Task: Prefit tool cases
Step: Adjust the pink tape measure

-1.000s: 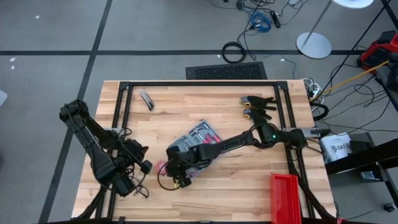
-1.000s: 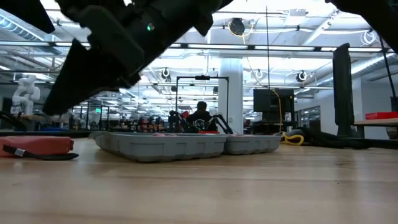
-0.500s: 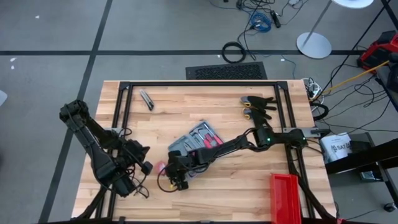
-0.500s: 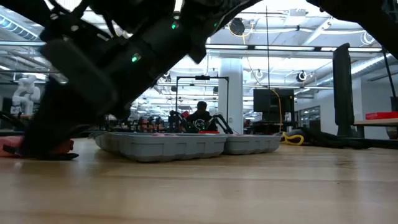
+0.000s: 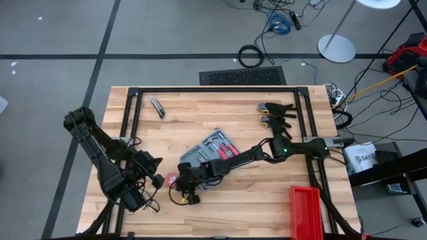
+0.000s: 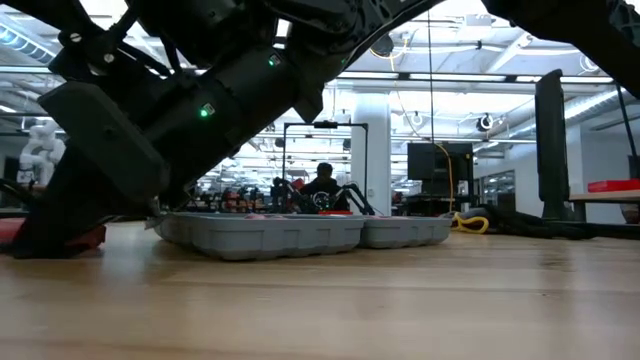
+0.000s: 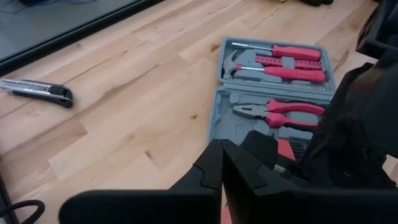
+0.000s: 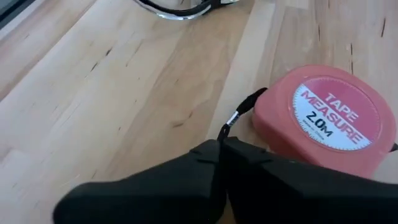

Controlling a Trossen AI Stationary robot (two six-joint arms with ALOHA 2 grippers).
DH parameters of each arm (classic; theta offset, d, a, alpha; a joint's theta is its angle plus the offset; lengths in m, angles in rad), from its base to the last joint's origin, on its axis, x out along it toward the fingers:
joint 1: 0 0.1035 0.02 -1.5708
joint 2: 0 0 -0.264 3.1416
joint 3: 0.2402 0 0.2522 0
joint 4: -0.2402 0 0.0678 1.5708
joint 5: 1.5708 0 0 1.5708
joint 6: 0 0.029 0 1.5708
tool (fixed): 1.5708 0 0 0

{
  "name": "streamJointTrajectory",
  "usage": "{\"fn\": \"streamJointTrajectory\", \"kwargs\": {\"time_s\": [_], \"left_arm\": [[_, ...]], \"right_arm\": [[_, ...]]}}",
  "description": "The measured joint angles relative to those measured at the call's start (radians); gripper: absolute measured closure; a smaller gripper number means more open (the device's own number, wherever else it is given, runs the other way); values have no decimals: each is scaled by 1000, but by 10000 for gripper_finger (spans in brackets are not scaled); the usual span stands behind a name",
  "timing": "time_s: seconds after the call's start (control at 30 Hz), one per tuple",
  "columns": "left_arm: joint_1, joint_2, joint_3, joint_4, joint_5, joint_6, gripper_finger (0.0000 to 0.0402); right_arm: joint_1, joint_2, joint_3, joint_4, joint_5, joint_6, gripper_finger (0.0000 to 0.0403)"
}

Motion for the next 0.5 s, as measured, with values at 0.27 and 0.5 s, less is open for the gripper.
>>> {"fn": "streamJointTrajectory", "kwargs": {"time_s": [0.27,0.5], "left_arm": [[0,0,0,0,0,4,393],[0,0,-1,7,-4,27,393]], "right_arm": [[-12,-122,-8,-73,-29,-74,402],[-43,-205,-6,-146,-32,-123,403]]}}
